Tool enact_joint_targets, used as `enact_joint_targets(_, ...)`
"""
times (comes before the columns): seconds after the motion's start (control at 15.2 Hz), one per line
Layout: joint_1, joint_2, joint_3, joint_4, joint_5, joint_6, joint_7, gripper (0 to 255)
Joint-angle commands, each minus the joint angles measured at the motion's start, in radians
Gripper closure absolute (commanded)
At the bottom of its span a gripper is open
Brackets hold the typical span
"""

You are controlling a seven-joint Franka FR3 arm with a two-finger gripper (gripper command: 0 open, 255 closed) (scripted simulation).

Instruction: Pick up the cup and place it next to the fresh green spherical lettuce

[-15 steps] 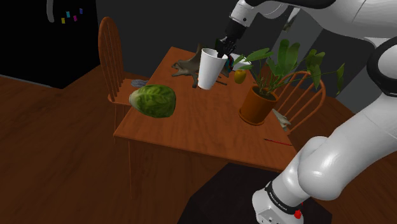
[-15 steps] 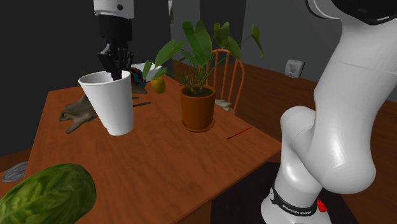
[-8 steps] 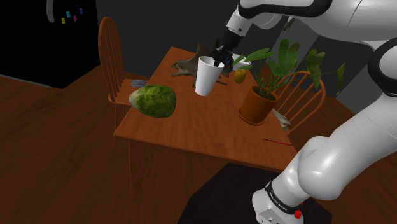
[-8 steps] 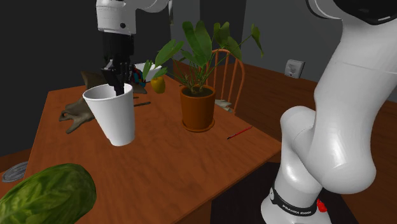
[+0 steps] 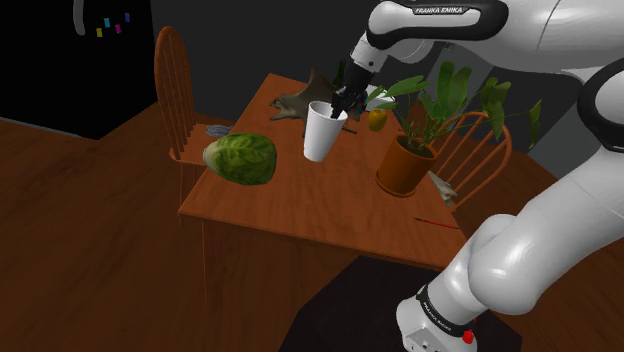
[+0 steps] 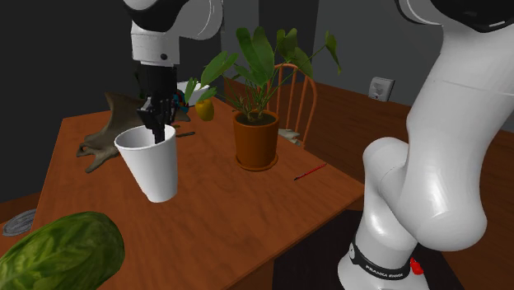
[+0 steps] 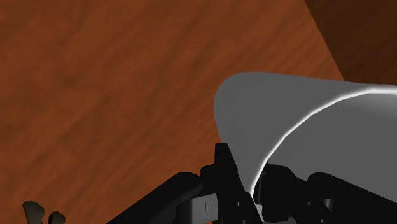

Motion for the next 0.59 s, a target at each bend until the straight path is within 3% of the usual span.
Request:
enact_joint_targets(0.0,0.0,0.005,0.0,-0.024,0.003,0.03,-0.006,255)
enact_joint_targets(0.53,0.001,0.027,-0.002,-0.108,0.018,0.133,-0.03,255)
